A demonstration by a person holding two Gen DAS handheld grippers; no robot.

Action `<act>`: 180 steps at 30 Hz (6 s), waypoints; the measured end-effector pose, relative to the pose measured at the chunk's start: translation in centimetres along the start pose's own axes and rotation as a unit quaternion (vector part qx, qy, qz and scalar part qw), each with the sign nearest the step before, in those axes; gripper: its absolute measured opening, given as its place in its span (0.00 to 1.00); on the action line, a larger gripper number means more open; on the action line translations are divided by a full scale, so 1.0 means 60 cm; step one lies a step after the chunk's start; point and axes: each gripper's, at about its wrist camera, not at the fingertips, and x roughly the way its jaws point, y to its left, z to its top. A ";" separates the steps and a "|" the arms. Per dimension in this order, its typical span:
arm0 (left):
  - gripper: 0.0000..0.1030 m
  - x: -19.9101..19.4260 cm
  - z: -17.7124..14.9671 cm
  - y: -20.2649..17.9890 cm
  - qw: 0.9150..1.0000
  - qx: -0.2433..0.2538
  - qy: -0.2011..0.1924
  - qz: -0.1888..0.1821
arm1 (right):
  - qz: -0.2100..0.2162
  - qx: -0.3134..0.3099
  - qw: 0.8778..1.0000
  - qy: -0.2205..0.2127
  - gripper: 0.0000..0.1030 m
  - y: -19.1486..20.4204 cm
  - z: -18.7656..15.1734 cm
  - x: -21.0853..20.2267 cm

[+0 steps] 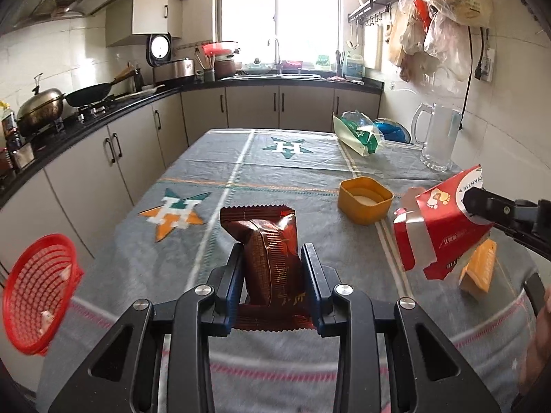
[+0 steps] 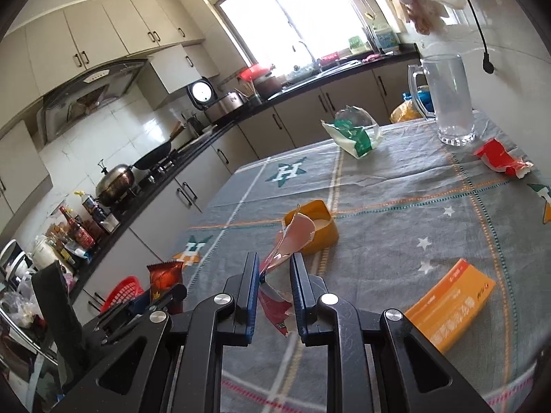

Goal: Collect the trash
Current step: 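Carry the brown wrapper and red-and-white carton over the red basket, then open both grippers over the red basket to drop wrapper and carton, then grasp the orange medicine box with the right gripper, then grasp the yellow square container rim with the left gripper, then carry the orange box and yellow container over the red basket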

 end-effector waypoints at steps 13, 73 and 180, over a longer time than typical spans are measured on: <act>0.31 -0.144 -0.028 0.141 0.997 -0.046 -0.044 0.051 | 0.061 -0.043 0.997 0.034 0.19 0.154 -0.048 0.004; 0.52 -0.137 -0.035 0.303 0.993 -0.103 -0.007 0.057 | 0.030 -0.013 0.996 0.087 0.46 0.201 -0.032 0.118; 0.07 -0.149 0.137 0.237 0.997 -0.073 0.040 0.000 | -0.012 0.003 0.999 0.049 0.52 0.034 0.026 0.038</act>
